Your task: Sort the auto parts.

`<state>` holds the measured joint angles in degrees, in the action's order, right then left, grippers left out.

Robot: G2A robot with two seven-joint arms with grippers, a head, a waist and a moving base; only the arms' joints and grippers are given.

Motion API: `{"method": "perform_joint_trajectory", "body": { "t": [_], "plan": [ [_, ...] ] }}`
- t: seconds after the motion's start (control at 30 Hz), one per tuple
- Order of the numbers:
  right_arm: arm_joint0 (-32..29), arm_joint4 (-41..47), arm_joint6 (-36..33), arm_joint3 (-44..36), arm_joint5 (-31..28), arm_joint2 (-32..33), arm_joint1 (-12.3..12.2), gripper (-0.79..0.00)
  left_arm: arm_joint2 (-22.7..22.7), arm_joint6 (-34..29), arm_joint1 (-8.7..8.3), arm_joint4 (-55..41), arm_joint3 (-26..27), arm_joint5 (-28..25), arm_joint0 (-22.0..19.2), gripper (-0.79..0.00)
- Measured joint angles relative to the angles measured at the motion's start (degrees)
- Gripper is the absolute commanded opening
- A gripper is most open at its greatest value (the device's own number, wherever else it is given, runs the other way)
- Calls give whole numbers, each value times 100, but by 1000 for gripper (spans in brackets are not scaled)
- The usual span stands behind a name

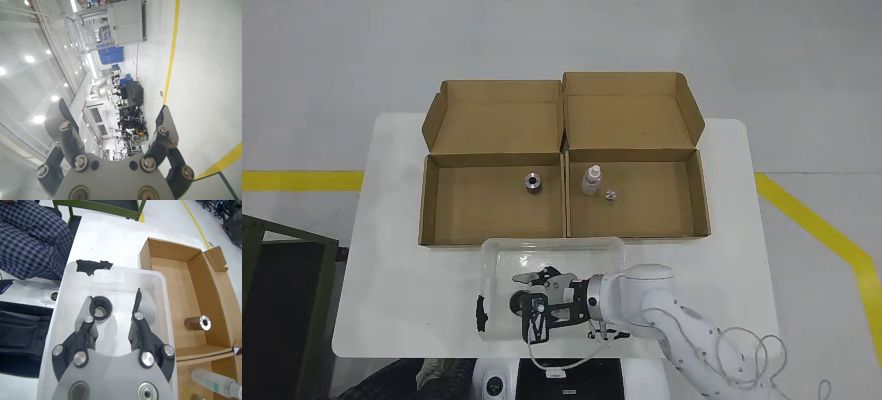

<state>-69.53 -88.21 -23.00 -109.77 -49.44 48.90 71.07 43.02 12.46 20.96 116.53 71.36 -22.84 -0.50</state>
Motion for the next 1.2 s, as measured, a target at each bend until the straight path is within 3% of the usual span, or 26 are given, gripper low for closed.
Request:
{"method": "perform_joint_trajectory", "body": {
  "t": [0.3, 0.47, 1.2],
  "plan": [
    [-159, -194, -1, 37, -151, 10, -83, -332, 0, 0, 0, 0, 0, 0, 0, 0],
    [-173, -234, -15, 126, -188, -35, -105, -206, 0, 0, 0, 0, 0, 0, 0, 0],
    [592, -53, 198, 1155, 88, -695, 97, -268, 0, 0, 0, 0, 0, 0, 0, 0]
  ]
}}
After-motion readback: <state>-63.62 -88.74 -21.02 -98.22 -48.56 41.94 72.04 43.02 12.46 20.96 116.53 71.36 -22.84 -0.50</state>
